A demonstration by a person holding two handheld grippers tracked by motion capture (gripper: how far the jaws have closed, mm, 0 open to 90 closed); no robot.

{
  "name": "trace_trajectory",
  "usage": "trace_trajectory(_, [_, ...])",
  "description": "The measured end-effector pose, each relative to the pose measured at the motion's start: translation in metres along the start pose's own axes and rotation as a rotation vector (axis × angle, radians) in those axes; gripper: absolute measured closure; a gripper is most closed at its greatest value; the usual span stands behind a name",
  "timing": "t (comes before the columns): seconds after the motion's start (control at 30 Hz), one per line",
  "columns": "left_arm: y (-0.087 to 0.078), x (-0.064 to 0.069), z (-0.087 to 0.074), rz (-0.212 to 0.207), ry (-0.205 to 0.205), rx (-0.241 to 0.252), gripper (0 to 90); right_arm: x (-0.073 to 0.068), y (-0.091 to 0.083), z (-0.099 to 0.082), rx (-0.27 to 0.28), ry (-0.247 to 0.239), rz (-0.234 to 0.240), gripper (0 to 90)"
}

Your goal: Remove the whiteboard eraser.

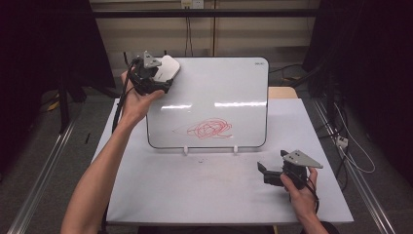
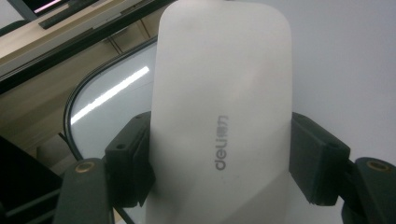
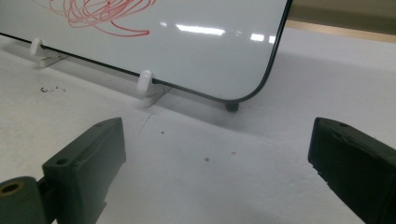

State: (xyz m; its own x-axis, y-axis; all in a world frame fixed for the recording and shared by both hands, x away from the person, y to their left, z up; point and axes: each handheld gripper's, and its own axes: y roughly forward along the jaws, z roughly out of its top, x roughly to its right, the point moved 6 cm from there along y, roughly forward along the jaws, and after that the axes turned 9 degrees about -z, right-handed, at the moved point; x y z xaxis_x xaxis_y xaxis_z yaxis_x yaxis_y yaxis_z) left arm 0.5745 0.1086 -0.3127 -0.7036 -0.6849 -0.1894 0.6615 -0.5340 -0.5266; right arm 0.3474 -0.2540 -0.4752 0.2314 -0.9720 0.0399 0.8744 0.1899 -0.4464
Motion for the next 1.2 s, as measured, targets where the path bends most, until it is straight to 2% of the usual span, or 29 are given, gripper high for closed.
trace_trajectory(0.07, [0.001,0.001,0.000,-0.001,-0.012,0.015,30.4,0.000,0.000,0.000,0.000,-0.001,-0.001,4.0])
trace_trajectory(0.1, [-0.001,0.001,-0.001,-0.006,-0.008,0.002,30.4,0.000,0.000,0.000,0.000,-0.002,-0.001,4.0])
trace_trajectory(0.2, [-0.003,0.003,0.001,-0.016,-0.004,0.025,30.5,0.000,0.000,0.000,0.000,-0.004,-0.001,4.0])
trace_trajectory(0.47, [-0.012,0.017,0.007,-0.036,0.029,0.045,30.6,0.000,0.001,0.000,-0.003,-0.006,-0.001,4.0])
trace_trajectory(0.63, [-0.011,0.021,0.001,-0.035,0.024,0.048,30.5,0.000,0.001,0.000,-0.002,-0.006,-0.001,4.0])
trace_trajectory(0.93, [-0.021,0.023,-0.012,-0.050,-0.002,0.068,30.6,0.000,0.001,0.000,-0.002,-0.004,-0.003,4.0])
trace_trajectory(1.0, [-0.022,0.024,-0.013,-0.041,0.011,0.070,30.6,-0.001,0.001,0.000,-0.004,-0.005,-0.001,4.0])
trace_trajectory(1.2, [-0.023,0.030,-0.019,-0.058,0.020,0.073,30.7,-0.001,0.003,0.001,-0.004,-0.001,-0.004,4.0])
